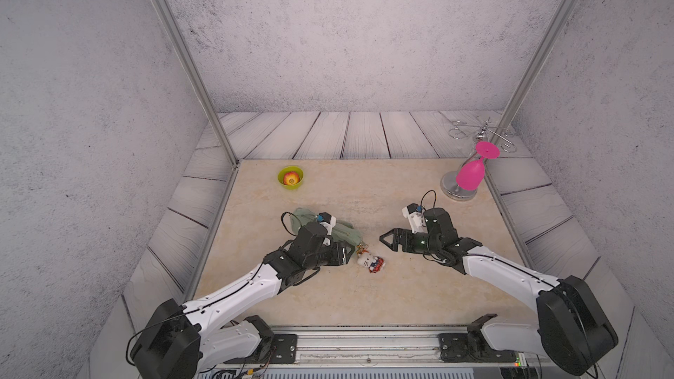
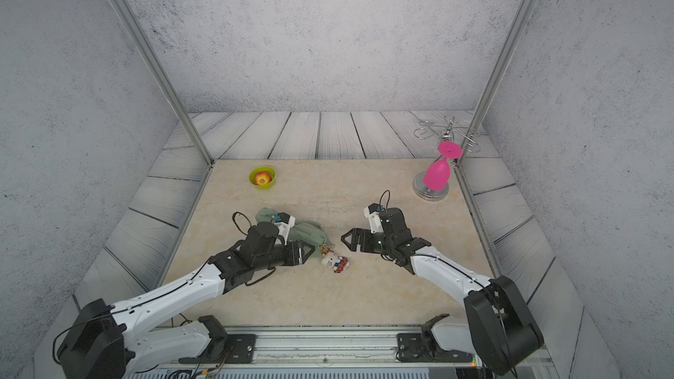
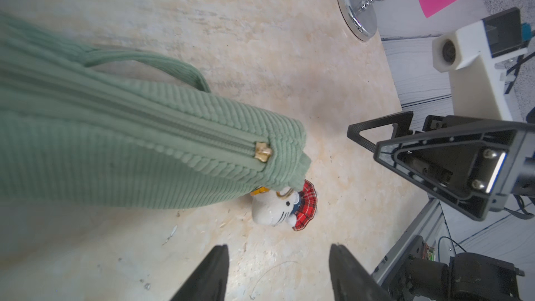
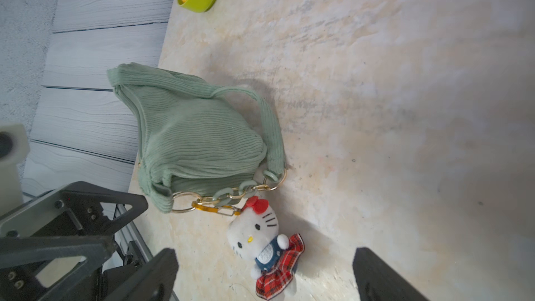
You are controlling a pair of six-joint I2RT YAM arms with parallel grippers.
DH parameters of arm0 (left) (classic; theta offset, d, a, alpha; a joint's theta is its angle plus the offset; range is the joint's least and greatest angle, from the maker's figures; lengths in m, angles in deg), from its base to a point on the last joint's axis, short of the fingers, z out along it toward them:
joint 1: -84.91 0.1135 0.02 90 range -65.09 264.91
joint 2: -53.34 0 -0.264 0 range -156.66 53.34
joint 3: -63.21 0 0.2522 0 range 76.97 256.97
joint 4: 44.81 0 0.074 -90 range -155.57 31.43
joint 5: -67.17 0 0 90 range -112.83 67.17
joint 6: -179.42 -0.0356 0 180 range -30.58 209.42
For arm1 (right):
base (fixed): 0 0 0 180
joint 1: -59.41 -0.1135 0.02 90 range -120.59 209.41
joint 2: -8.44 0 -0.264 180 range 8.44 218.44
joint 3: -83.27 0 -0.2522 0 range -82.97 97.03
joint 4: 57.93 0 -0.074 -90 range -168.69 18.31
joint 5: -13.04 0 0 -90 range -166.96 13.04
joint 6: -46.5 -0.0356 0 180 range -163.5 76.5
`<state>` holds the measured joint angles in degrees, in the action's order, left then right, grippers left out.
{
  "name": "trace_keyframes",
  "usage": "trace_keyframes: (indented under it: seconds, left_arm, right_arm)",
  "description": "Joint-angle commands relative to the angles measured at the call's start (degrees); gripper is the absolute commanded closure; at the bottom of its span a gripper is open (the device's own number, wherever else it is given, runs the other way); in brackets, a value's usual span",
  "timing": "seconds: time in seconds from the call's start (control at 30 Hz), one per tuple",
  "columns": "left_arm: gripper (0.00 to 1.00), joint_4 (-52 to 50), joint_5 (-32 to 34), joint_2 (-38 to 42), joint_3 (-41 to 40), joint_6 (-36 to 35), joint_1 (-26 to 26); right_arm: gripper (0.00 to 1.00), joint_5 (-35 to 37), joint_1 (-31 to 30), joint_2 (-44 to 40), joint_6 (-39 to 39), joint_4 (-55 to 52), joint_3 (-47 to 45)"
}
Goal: Remove the decoration from the bag
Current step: Pick up the bag from the center of the board.
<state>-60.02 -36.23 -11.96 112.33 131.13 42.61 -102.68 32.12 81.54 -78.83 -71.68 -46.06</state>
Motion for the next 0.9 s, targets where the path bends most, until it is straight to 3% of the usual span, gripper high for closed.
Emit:
trace_keyframes:
  seconds: [0.0, 0.87]
  left_arm:
    - [0.41, 7.0, -2.4, -2.1, 0.0, -1.2, -0.6]
    - [0.54, 17.4, -1.8, -14.0, 0.8, -1.3, -0.8]
  right_arm:
    - [0.01, 3.2, -0.2, -1.8, 0.5, -3.2, 1.1]
    - [0.01, 5.8, -0.2, -2.1, 1.2, -4.9, 1.3]
